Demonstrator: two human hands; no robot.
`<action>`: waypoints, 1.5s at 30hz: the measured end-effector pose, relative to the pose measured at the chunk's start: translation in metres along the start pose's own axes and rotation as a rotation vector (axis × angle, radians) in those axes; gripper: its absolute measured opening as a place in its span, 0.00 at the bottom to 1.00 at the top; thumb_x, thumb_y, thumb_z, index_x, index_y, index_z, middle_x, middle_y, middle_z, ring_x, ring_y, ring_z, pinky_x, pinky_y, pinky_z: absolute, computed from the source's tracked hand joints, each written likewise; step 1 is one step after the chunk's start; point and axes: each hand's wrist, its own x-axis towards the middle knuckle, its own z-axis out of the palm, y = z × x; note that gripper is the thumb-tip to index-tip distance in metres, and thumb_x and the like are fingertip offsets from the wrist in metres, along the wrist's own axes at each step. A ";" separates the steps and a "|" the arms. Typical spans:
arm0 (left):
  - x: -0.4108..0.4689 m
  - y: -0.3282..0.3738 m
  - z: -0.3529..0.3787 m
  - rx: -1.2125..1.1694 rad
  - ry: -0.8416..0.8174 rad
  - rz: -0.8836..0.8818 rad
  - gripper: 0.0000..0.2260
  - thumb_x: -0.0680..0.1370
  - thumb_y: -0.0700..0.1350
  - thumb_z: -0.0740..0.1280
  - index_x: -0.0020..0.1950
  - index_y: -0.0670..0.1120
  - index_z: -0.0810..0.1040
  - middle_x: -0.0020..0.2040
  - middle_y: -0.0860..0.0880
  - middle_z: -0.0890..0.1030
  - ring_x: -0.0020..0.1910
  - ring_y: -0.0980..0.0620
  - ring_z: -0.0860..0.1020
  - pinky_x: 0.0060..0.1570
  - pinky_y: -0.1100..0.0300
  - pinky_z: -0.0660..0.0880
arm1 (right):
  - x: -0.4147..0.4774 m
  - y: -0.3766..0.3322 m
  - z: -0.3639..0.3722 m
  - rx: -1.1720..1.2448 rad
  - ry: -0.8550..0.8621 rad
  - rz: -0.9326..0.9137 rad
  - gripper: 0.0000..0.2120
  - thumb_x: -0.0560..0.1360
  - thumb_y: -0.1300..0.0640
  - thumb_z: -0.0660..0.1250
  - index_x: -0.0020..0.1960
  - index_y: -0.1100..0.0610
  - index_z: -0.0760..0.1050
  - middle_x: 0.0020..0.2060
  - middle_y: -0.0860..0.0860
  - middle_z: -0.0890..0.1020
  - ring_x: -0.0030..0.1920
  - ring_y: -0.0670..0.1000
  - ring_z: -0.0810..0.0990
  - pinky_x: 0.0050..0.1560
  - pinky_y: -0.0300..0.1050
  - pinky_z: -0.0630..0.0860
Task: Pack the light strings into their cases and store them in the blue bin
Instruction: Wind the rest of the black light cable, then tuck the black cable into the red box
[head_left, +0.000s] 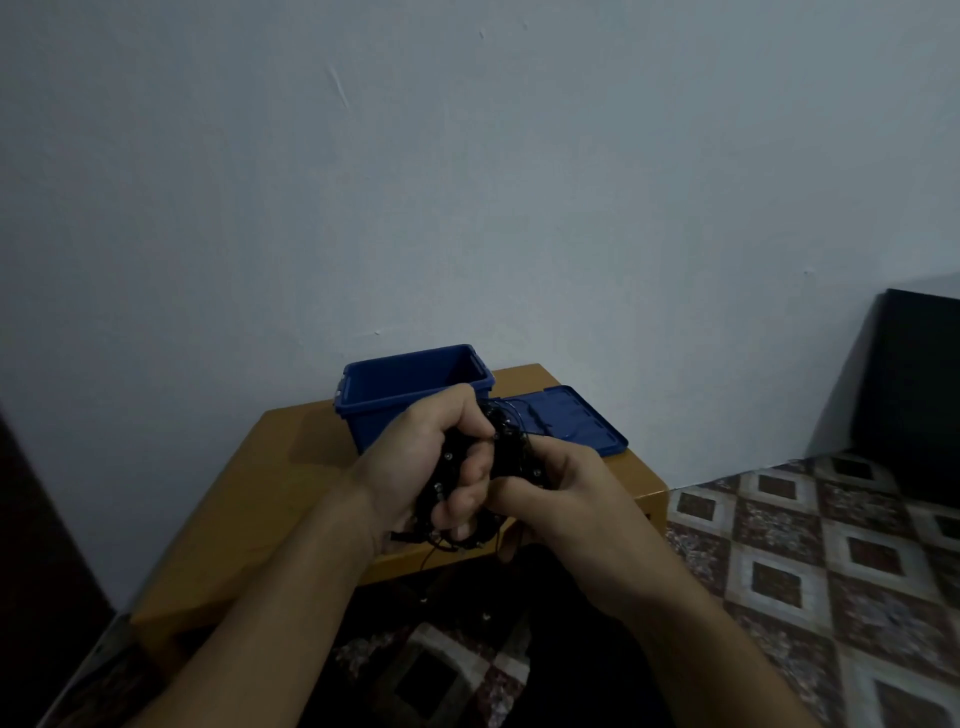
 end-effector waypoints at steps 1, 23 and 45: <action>0.000 0.000 0.001 0.027 0.015 0.006 0.14 0.65 0.50 0.61 0.21 0.44 0.69 0.18 0.46 0.67 0.15 0.52 0.61 0.21 0.63 0.65 | 0.000 0.000 0.000 -0.005 0.003 -0.002 0.05 0.77 0.67 0.68 0.51 0.61 0.81 0.46 0.63 0.84 0.43 0.55 0.83 0.39 0.45 0.79; 0.004 0.003 -0.006 0.110 0.289 0.112 0.12 0.61 0.46 0.64 0.24 0.47 0.62 0.24 0.47 0.61 0.28 0.49 0.56 0.37 0.45 0.53 | -0.005 -0.011 0.002 -0.040 0.029 0.038 0.05 0.75 0.62 0.72 0.51 0.58 0.82 0.47 0.57 0.86 0.51 0.59 0.85 0.50 0.62 0.81; 0.013 0.037 -0.042 0.530 0.092 -0.016 0.09 0.79 0.41 0.62 0.41 0.40 0.78 0.35 0.42 0.78 0.34 0.47 0.75 0.36 0.56 0.70 | 0.078 -0.057 -0.017 -0.586 -0.304 0.044 0.18 0.76 0.61 0.71 0.65 0.56 0.76 0.54 0.52 0.84 0.54 0.50 0.84 0.58 0.49 0.81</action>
